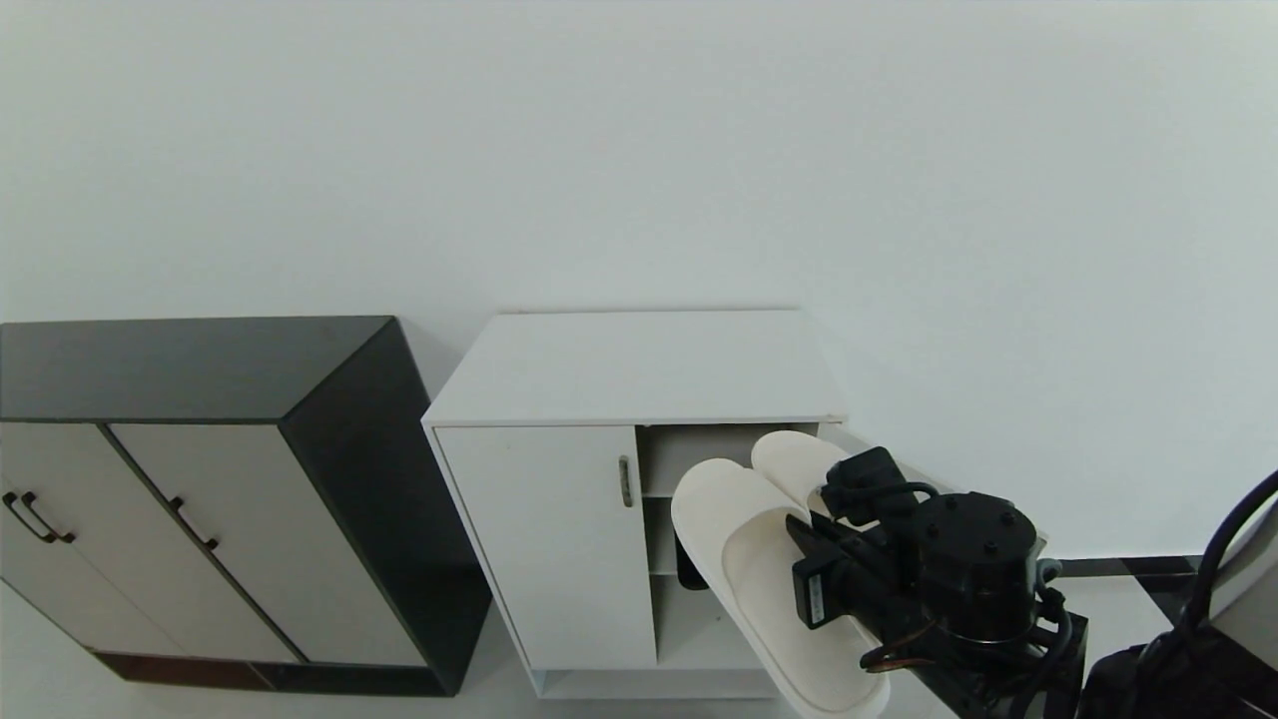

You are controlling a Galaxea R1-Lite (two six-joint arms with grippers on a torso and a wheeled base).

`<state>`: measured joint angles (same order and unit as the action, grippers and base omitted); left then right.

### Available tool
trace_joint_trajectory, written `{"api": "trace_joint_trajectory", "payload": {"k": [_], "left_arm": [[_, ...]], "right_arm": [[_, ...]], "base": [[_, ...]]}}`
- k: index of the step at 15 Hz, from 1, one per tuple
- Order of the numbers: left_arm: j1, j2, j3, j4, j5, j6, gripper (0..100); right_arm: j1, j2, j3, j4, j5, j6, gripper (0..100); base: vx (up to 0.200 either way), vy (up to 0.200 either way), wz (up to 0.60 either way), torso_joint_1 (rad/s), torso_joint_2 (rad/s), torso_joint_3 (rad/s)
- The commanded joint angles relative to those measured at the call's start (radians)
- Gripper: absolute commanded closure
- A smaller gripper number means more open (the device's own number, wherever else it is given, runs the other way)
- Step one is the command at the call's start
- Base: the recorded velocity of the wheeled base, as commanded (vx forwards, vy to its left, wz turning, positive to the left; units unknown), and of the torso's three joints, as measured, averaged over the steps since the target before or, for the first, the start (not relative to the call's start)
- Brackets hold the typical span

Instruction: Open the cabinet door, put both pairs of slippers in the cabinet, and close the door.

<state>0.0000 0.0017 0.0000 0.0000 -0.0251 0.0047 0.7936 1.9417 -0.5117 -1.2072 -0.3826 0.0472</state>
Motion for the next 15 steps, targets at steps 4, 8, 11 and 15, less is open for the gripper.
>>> {"api": "trace_joint_trajectory", "payload": {"k": [4,8,11,15], "left_arm": [[0.000,0.000,0.000,0.000,0.001,0.000,100],[0.000,0.000,0.000,0.000,0.001,0.000,100],[0.000,0.000,0.000,0.000,-0.001,0.000,100],[0.000,0.000,0.000,0.000,-0.001,0.000,100]], "right_arm": [[-0.001,0.031,0.012,-0.029,0.002,-0.003,100],[0.001,0.037,0.012,-0.031,0.004,-0.001,100],[0.001,0.039,0.012,-0.031,0.004,-0.001,100],[0.001,0.039,0.016,-0.031,0.004,-0.003,100]], "base": [[0.000,0.000,0.00,0.000,0.00,0.000],[0.000,0.000,0.00,-0.027,0.06,0.034],[0.000,0.000,0.00,-0.152,0.33,0.177],[0.000,0.000,0.00,-0.156,0.35,0.200]]}}
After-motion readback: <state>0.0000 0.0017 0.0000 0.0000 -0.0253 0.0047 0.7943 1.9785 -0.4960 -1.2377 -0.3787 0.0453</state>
